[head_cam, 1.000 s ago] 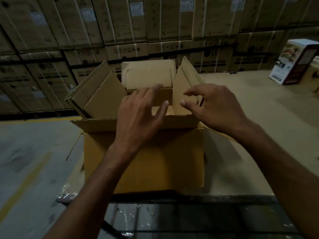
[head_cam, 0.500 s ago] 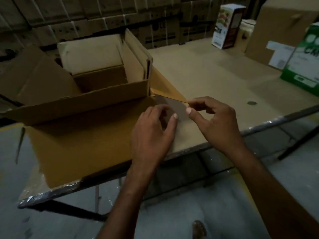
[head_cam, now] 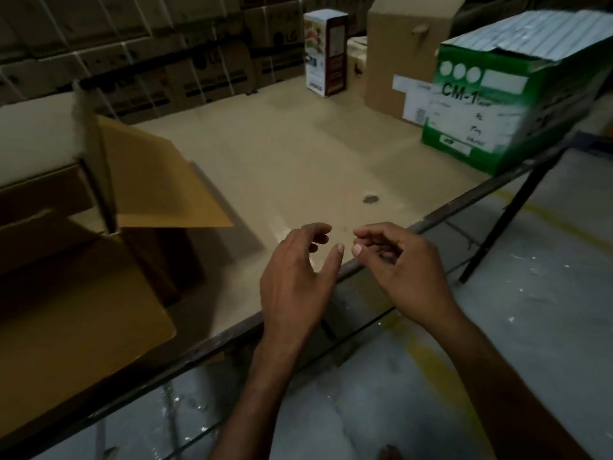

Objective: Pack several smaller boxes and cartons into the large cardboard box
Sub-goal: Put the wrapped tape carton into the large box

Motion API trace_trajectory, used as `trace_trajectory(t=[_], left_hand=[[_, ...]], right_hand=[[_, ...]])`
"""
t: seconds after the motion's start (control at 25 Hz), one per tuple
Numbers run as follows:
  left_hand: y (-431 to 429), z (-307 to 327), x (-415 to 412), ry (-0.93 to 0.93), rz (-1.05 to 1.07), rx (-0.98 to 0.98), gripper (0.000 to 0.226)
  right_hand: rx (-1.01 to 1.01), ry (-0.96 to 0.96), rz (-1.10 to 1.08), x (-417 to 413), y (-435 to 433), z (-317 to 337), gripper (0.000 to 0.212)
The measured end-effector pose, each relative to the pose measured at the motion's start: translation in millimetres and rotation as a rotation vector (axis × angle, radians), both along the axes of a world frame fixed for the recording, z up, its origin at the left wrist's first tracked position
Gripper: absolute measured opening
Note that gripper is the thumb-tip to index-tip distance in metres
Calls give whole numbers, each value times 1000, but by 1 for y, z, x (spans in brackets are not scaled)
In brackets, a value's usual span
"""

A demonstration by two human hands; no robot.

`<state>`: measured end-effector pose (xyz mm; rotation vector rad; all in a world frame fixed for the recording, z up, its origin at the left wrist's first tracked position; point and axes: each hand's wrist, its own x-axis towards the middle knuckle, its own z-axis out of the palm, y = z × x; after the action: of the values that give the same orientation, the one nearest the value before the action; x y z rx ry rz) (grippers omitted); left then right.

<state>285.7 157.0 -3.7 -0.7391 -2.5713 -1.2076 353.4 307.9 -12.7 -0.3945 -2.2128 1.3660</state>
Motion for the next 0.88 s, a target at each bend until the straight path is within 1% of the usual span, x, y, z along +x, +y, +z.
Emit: trace_trajectory(t=[0.16, 0.32, 0.44, 0.56, 0.72, 0.88], left_hand=[[87, 1, -3, -2, -47, 37, 31], [152, 6, -16, 14, -97, 41, 31], [197, 7, -40, 23, -150, 50, 32], [244, 10, -76, 7, -210, 102, 37], [310, 22, -121, -15, -309, 163, 38], [371, 38, -157, -39, -404, 189, 41]], right_hand=[[25, 24, -106, 1, 90, 10, 20], [36, 12, -165, -5, 153, 12, 20], [32, 29, -214, -21, 194, 9, 21], [43, 52, -264, -47, 235, 9, 22], [141, 43, -344, -79, 293, 26, 21], [258, 110, -484, -105, 352, 42, 19]])
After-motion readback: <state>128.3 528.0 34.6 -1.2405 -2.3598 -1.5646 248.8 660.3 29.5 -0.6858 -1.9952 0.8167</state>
